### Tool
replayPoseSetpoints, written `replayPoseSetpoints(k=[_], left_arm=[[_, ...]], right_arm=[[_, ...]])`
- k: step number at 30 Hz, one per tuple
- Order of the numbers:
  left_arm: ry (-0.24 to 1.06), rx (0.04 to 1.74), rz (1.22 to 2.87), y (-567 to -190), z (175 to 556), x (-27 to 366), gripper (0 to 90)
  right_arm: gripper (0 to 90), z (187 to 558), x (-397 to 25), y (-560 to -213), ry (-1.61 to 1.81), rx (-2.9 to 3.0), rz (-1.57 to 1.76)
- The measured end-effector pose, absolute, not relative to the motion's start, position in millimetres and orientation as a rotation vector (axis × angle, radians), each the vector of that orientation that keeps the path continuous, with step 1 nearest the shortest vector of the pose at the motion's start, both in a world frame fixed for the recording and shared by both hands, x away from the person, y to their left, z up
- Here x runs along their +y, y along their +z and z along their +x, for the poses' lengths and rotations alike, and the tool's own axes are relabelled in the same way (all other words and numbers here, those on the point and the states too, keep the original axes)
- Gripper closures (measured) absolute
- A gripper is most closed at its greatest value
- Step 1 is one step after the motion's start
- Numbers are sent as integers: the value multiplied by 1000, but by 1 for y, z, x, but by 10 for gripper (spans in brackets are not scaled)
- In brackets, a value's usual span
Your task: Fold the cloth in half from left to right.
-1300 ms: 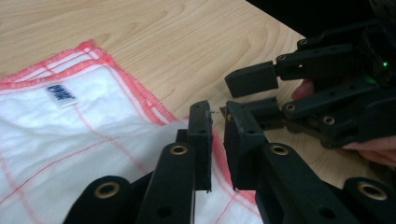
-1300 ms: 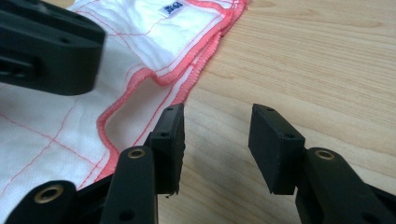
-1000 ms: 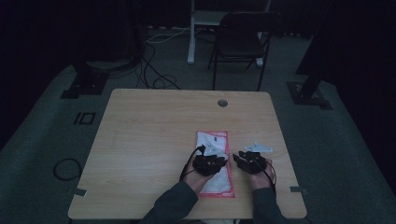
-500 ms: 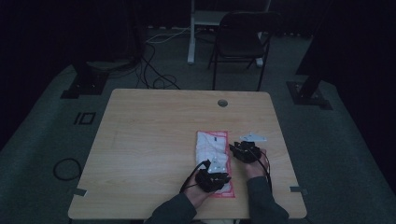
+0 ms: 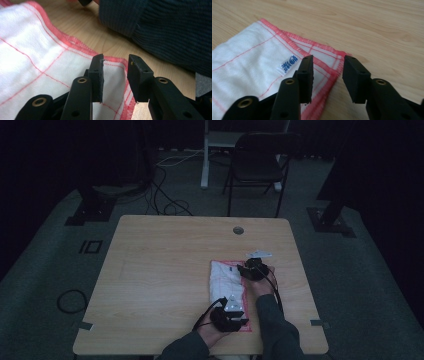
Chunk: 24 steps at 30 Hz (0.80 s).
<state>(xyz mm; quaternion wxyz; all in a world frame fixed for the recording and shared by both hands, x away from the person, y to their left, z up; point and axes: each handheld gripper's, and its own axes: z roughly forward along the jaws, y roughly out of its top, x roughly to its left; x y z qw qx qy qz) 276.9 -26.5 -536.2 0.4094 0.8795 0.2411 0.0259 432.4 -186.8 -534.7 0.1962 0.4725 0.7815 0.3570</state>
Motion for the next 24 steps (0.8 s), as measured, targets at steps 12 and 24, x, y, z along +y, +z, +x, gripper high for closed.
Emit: replayPoseSetpoints(k=[12,24], left_arm=[[71,597,2222,-530,275,-27,888],[30,581,2162,-525,275,-33,890]], right_arm=[[893,442,-181,-531,959,2252,1262],[900,458,-181,-515,909,2224,1226]])
